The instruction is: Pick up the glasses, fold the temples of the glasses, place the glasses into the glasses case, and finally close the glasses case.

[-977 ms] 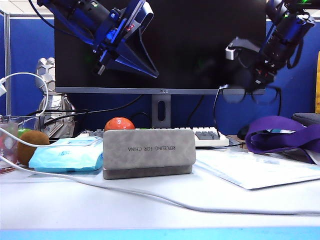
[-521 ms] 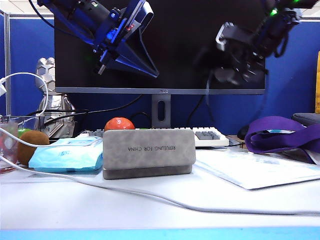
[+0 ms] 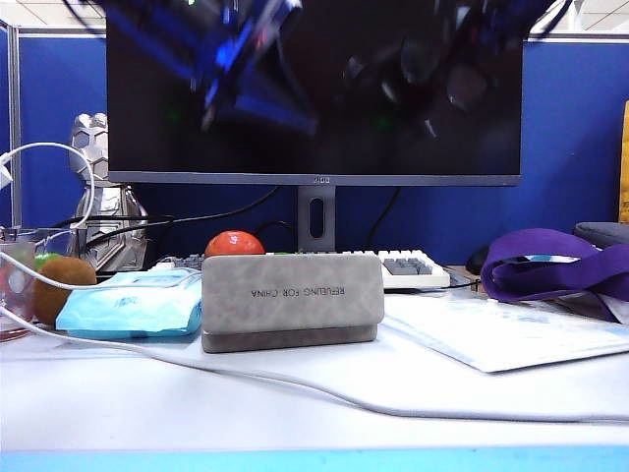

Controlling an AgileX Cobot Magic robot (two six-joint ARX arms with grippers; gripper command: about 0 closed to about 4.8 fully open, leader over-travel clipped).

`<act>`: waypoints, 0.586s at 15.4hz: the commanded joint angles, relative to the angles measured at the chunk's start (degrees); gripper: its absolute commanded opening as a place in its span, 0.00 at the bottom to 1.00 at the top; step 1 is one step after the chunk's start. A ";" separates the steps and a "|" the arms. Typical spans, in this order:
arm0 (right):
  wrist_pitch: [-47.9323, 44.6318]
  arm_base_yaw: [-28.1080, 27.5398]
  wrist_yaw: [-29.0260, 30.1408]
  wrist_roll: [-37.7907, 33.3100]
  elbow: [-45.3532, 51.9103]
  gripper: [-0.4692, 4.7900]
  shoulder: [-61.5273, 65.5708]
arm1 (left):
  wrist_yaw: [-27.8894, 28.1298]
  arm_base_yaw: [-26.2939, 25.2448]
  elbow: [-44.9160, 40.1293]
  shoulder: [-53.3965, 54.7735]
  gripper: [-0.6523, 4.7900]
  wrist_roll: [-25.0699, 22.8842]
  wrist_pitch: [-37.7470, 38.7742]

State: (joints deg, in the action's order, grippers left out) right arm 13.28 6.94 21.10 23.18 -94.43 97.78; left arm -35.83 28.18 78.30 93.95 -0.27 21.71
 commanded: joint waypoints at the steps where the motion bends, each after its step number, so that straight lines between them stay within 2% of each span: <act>1: 10.03 -0.85 6.16 -15.47 -0.17 0.09 -4.59 | -0.37 0.04 0.24 -4.81 0.15 1.20 -9.01; 3: 16.09 -1.31 11.21 -25.24 -0.17 0.09 -7.21 | 0.61 0.04 0.24 -8.52 0.15 1.27 -14.75; 5: 19.39 -1.44 21.35 -34.05 -0.17 0.09 -8.26 | 7.52 0.04 0.24 -13.53 0.15 0.94 -17.31; 7: 20.72 -1.44 27.15 -36.68 -0.17 0.09 -8.33 | 13.73 0.04 0.24 -16.44 0.14 0.70 -20.24; 9: 20.83 -1.42 37.05 -36.79 -0.17 0.09 -8.31 | 17.40 0.04 0.24 -17.59 0.11 0.66 -24.52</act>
State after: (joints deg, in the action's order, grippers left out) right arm 34.59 5.52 52.90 -13.17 -94.39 89.91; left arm -19.92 28.18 78.35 76.55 0.73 0.16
